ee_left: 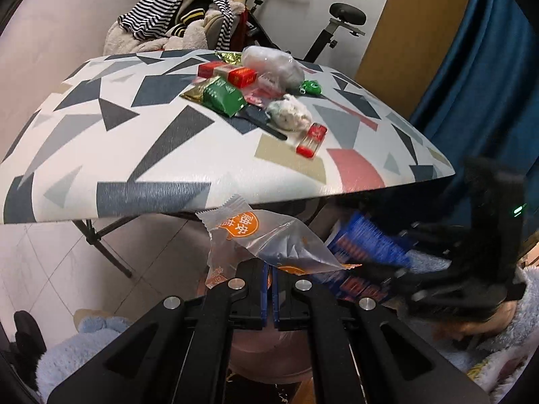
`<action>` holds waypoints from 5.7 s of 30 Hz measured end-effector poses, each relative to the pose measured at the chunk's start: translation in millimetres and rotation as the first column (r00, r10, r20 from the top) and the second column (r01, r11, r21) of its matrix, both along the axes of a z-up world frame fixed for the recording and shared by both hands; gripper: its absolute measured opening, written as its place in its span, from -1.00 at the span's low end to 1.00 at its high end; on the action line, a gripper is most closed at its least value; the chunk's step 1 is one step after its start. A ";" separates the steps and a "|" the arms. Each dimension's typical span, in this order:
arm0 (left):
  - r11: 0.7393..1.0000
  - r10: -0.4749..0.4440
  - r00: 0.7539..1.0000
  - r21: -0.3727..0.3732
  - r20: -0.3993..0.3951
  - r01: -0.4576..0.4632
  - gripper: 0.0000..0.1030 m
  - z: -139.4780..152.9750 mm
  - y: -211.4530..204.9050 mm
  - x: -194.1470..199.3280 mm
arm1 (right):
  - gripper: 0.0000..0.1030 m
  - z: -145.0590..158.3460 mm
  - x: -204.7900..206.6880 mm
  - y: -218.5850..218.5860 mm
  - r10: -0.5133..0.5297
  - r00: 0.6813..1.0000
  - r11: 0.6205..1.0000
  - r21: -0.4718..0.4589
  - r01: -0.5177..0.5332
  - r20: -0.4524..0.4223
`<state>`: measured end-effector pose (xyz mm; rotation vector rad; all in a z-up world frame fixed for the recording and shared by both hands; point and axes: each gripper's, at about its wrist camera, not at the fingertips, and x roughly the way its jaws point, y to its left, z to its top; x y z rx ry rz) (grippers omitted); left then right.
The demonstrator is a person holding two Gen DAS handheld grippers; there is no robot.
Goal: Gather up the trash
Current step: 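Lower the blue box into the brown bin with the right tool while the left carries the bag, then release the clear snack bag into the brown bin with the left tool, then grasp the white plastic bag with the right tool while the left grasps the red pack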
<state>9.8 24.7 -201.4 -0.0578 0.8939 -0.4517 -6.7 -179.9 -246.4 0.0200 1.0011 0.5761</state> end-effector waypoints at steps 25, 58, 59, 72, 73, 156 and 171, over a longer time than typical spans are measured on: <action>1.000 0.011 0.996 0.017 -0.085 -0.009 -0.95 -47.6 -1.0 8.5 | 0.46 -144.4 34.5 29.6 -0.075 0.968 0.957 -0.289 0.002 -0.240; 0.979 -0.042 0.937 0.174 -0.348 0.109 0.19 -131.3 -41.0 23.9 | 0.89 -43.6 25.1 -42.4 -0.300 0.954 0.953 -0.054 0.298 -0.028; 0.980 -0.034 0.939 0.175 -0.342 0.099 0.21 -130.4 -39.0 23.8 | 0.89 -43.5 25.0 -42.5 -0.301 0.953 0.953 -0.053 0.299 -0.028; 0.988 0.149 0.968 0.064 -0.204 -0.139 0.67 -90.2 3.4 24.8 | 0.89 -39.4 23.4 -43.0 -0.301 0.953 0.953 -0.047 0.300 -0.021; 0.986 0.164 0.967 0.047 -0.195 -0.158 0.69 -87.0 8.2 25.1 | 0.89 -39.4 23.4 -43.0 -0.301 0.953 0.953 -0.047 0.299 -0.021; 0.822 0.338 0.835 -0.296 -0.434 -0.486 -0.03 -6.7 18.1 335.0 | -0.11 58.3 173.1 -130.8 -0.366 0.919 0.927 0.144 0.346 0.144; 0.826 0.365 0.873 -0.320 -0.324 -0.464 -0.42 7.2 20.4 337.9 | -0.11 55.7 172.7 -130.8 -0.361 0.922 0.929 0.137 0.343 0.140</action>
